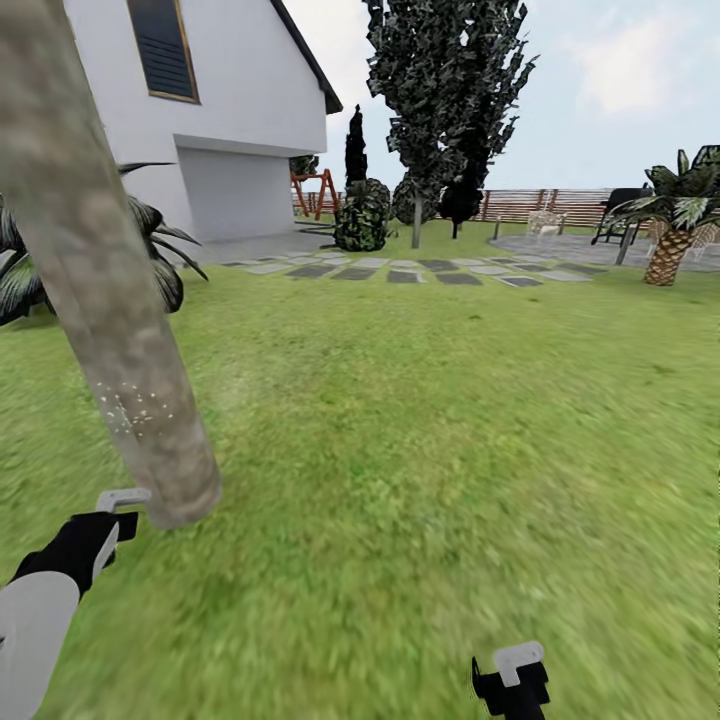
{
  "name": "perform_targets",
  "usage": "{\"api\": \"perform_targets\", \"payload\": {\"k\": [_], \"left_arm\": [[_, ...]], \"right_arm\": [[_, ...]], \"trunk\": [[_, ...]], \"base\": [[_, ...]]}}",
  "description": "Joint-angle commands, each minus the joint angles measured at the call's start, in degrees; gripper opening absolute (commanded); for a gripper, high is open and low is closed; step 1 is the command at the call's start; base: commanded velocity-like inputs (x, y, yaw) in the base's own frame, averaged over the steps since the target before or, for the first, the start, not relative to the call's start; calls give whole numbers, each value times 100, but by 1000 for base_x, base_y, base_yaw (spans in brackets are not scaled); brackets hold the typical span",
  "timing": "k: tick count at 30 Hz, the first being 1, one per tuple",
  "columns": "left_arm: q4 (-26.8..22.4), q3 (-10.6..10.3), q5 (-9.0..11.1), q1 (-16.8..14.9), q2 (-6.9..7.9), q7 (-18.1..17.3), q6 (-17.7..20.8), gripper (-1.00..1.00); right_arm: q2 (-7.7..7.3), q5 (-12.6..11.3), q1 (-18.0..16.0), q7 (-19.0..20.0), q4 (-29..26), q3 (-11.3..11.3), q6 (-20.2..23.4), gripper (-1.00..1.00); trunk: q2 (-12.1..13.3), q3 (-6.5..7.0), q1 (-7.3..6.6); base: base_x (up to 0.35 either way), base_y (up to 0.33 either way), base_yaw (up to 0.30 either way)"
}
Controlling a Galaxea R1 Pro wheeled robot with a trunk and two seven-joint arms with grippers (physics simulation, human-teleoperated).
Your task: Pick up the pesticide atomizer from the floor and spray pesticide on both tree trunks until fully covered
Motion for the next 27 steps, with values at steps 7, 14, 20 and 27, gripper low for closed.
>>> {"api": "perform_targets", "payload": {"k": [7,14,20,27], "left_arm": [[28,25,21,-4,-8,143,-12,-100],[37,25,25,3,-8,142,-22,-100],[29,25,28,4,-19,144,-30,-100],[29,25,28,5,-35,144,-31,-100]], "right_arm": [[0,31,-3,-55,2,47,6,100],[0,31,-3,-55,2,47,8,100],[2,31,-3,-55,4,47,11,100],[3,31,-3,-55,9,47,9,100]], "trunk": [[-2,-5,1],[-2,-5,1],[-2,-5,1],[-2,-5,1]], "base": [[208,-215,0],[243,-184,122],[92,-251,274],[176,-232,168]]}}
